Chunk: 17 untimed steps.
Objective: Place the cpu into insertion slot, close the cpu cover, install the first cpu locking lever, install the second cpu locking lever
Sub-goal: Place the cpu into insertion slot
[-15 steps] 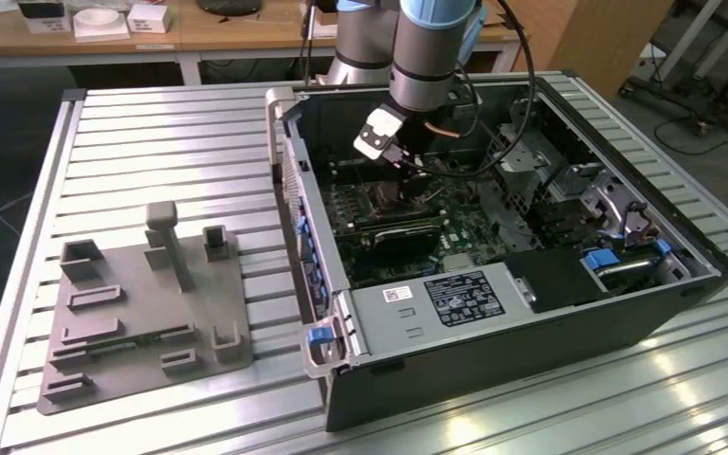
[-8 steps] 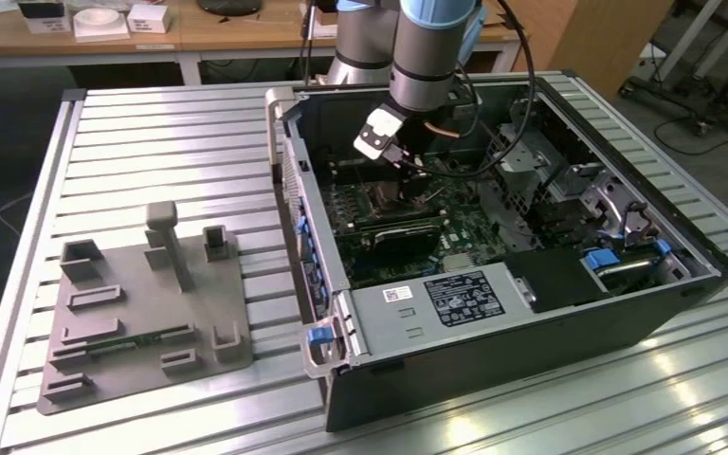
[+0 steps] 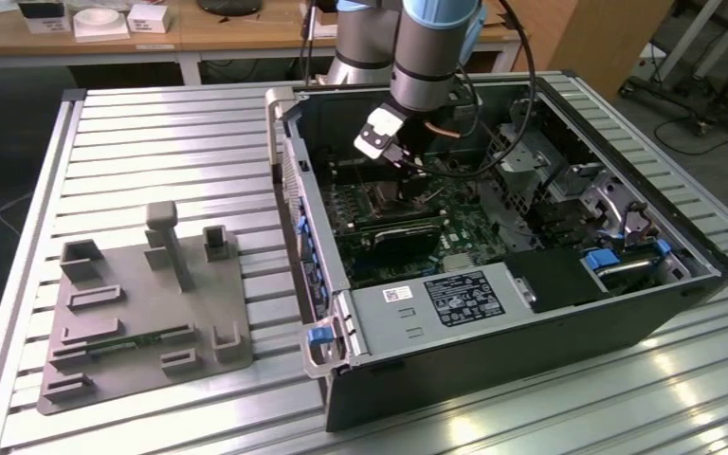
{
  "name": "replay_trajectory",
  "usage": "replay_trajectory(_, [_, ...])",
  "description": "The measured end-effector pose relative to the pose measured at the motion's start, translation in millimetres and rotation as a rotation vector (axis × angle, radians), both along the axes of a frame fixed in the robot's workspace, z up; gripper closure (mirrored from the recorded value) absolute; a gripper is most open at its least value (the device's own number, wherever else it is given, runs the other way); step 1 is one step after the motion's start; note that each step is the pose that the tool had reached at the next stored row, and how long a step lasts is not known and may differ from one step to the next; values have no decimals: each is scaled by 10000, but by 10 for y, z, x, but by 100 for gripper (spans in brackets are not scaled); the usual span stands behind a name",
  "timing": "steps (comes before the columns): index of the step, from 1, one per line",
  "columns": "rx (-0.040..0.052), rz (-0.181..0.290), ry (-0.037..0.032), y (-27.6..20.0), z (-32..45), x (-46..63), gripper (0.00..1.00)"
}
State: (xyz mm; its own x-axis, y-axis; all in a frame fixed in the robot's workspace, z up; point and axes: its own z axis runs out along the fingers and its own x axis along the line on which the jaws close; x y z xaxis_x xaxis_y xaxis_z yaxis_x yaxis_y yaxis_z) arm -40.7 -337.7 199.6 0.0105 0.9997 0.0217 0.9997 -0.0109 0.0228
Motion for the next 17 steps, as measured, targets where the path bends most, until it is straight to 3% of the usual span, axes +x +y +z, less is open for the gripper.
replay_trajectory(17, [1, 0, 21, -17, -3, 25, 46])
